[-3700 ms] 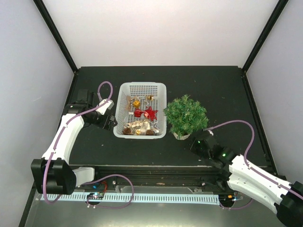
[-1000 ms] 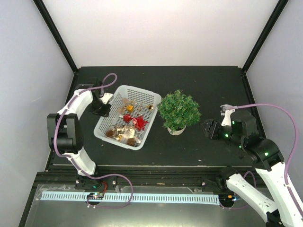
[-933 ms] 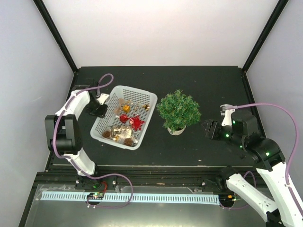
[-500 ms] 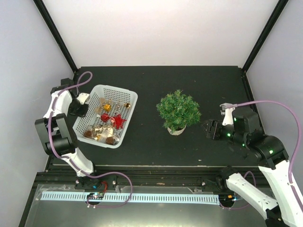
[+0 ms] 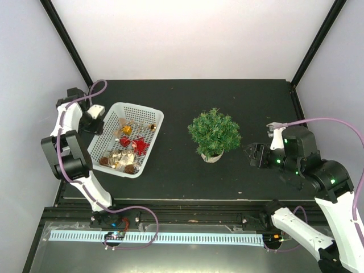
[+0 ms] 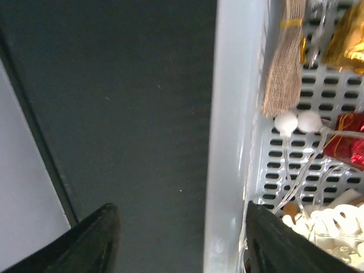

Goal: Decorate the small christmas tree

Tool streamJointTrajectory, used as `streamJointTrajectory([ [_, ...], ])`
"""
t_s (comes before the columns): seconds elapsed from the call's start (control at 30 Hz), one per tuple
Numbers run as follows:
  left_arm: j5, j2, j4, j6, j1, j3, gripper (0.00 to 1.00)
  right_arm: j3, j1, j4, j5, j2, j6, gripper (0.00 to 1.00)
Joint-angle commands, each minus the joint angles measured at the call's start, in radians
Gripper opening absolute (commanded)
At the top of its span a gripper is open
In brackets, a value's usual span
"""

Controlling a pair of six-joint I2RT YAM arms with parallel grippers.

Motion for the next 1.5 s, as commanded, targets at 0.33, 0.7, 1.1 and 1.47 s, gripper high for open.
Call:
streamJointTrajectory([
  [0.33, 0.117, -0.2, -0.106, 0.04, -0.085, -0.024, 0.66, -0.031, -0.006, -0.014, -0.014, 0.021, -0.047, 0.75],
  [0.7, 0.015, -0.182, 0.003, 0.02, -0.134, -0.221, 0.65, 0.007, -0.006, -0.01, 0.035, 0.057, -0.061, 0.78],
  [1.1, -0.028, -0.047, 0.05, -0.051, -0.157, -0.176, 0.65, -0.058, -0.006, 0.033, 0.045, 0.004, -0.033, 0.83],
  [1.47, -0.071, 0.039, 0.07, -0.098, -0.181, -0.137, 0.64, -0.117, -0.006, 0.037, 0.054, -0.058, 0.005, 0.83],
])
